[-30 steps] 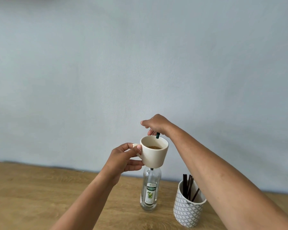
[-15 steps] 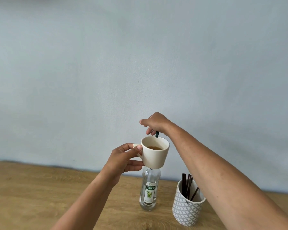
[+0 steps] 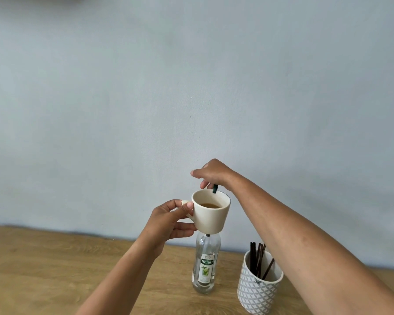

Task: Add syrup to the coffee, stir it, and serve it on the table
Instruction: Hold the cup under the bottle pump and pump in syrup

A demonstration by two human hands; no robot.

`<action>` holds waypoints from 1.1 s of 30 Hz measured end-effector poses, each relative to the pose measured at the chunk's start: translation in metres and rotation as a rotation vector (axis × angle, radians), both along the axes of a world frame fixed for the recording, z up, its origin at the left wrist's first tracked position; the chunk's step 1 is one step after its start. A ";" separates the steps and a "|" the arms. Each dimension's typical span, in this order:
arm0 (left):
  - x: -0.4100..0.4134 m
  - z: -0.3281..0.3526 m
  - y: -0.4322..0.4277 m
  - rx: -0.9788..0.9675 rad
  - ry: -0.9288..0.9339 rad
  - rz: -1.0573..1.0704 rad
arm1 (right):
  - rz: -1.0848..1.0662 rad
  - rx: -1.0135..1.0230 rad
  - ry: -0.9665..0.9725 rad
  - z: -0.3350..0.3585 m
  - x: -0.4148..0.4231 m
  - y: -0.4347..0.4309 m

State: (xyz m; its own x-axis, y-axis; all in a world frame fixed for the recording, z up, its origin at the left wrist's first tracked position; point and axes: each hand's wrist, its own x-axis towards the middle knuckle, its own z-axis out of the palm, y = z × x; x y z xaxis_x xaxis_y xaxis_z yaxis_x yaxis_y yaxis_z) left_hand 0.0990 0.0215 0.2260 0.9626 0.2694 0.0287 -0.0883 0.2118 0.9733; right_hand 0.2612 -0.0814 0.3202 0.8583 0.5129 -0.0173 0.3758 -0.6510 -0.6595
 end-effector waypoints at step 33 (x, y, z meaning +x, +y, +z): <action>-0.001 -0.002 -0.002 -0.018 0.014 -0.019 | 0.009 -0.091 -0.011 0.004 -0.001 -0.003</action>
